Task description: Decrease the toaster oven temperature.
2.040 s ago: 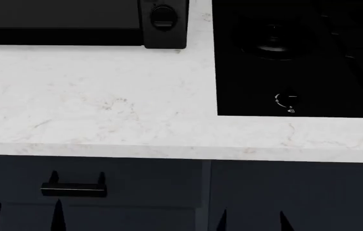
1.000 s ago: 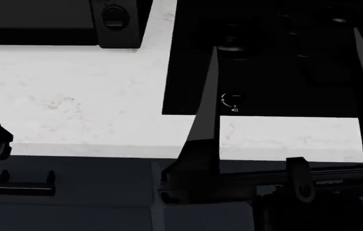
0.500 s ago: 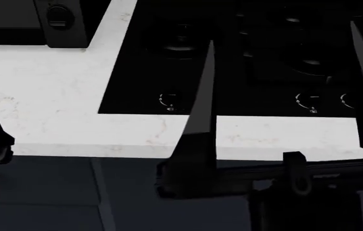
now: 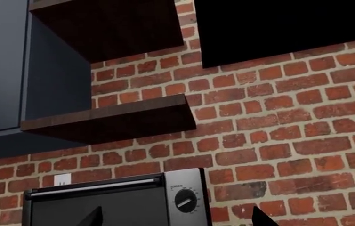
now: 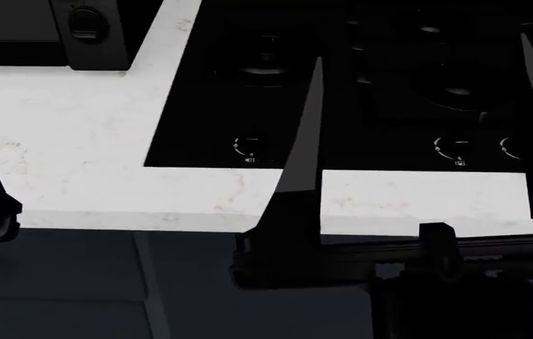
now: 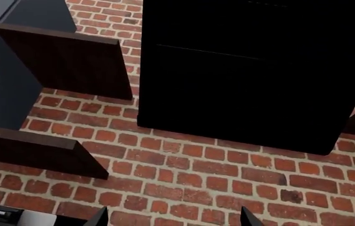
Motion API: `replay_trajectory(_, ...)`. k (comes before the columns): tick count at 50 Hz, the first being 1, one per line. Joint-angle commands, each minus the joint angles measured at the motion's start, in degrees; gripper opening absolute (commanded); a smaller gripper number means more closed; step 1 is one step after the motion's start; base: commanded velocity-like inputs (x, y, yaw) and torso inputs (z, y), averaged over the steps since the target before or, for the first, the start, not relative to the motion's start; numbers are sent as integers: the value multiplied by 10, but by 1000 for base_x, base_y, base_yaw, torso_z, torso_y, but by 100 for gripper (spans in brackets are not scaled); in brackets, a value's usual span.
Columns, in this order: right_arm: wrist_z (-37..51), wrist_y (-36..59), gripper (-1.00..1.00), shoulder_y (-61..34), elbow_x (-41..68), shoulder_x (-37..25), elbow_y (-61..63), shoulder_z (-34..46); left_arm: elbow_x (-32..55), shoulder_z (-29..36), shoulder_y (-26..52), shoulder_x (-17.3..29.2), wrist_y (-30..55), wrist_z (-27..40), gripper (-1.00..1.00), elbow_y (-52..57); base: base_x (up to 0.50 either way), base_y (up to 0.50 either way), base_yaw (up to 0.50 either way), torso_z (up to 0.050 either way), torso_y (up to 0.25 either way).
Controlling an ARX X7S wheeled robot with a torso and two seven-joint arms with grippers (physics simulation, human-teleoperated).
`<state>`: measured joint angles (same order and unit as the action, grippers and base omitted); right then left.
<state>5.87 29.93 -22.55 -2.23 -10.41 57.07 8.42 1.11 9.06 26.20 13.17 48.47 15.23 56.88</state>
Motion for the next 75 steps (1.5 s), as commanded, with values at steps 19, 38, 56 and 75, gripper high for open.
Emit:
replay_trajectory(19, -1, -16, 100, 3, 13, 1, -26, 0, -15, 8, -7, -4, -23, -13, 100, -49, 295, 0, 0, 0, 0)
replay_trajectory(38, 12, -2, 100, -3, 17, -9, -14, 12, -7, 5, -8, -1, -19, -9, 100, -40, 340, 0, 0, 0, 0)
replay_trajectory(56, 24, 4, 100, -4, 19, -17, -5, 20, 0, 0, -10, 2, -17, -7, 100, -32, 343, 0, 0, 0, 0)
replay_trajectory(75, 33, -8, 100, 3, 24, -22, -11, 25, 3, 5, -5, 11, -8, -5, 100, -23, 215, 0, 0, 0, 1)
